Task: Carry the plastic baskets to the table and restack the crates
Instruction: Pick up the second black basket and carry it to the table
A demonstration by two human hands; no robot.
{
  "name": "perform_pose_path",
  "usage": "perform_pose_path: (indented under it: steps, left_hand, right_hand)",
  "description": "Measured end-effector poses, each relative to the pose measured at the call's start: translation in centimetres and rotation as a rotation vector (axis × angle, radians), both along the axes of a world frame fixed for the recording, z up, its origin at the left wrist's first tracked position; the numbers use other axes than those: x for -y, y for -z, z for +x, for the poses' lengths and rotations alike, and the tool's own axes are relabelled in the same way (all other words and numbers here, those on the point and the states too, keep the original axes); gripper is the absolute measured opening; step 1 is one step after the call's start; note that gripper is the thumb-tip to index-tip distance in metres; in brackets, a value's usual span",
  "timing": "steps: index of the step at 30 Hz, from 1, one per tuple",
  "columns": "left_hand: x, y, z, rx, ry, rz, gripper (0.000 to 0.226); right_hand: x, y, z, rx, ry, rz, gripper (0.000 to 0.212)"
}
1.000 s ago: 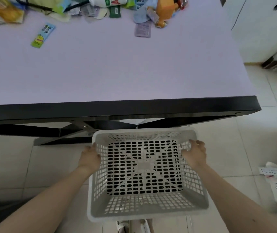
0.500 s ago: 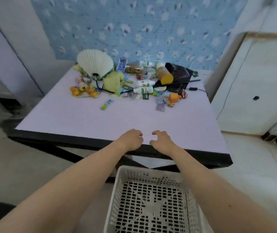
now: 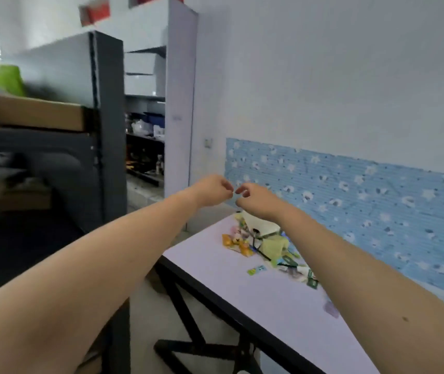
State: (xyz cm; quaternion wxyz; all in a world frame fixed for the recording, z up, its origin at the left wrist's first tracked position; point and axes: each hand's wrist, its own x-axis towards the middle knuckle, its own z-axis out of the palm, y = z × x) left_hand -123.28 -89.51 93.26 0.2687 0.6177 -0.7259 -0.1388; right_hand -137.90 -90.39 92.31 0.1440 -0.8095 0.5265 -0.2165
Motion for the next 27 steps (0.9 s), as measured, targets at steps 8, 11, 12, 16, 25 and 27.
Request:
perform_pose_path:
  steps: [8, 11, 12, 16, 25, 27]
  left_hand:
    - [-13.7, -4.4, 20.2, 0.001, -0.335, -0.07, 0.031]
    - [-19.9, -4.3, 28.2, -0.005, -0.485, -0.067, 0.028]
    - [-21.9, -4.0, 30.5, -0.017, -0.528, -0.057, 0.027]
    - [-31.6, -1.6, 40.5, 0.032, -0.7, 0.03, 0.029]
    - [-49.7, 6.0, 57.2, -0.029, -0.962, 0.174, 0.034]
    - [-52.0, 8.2, 60.6, -0.073, -1.003, 0.228, 0.035]
  right_hand:
    - [-9.6, -5.0, 19.3, -0.113, -0.404, -0.094, 0.039]
    - [-13.3, -4.8, 27.3, -0.099, -0.523, -0.087, 0.04]
    - [-14.5, -4.6, 29.5, -0.088, -0.558, -0.078, 0.04]
    - [-21.2, -2.4, 40.3, -0.054, -0.706, 0.008, 0.038]
    - [-33.2, 7.2, 59.8, -0.156, -0.92, 0.178, 0.041]
    - [-34.6, 8.9, 63.3, -0.193, -0.955, 0.205, 0.043]
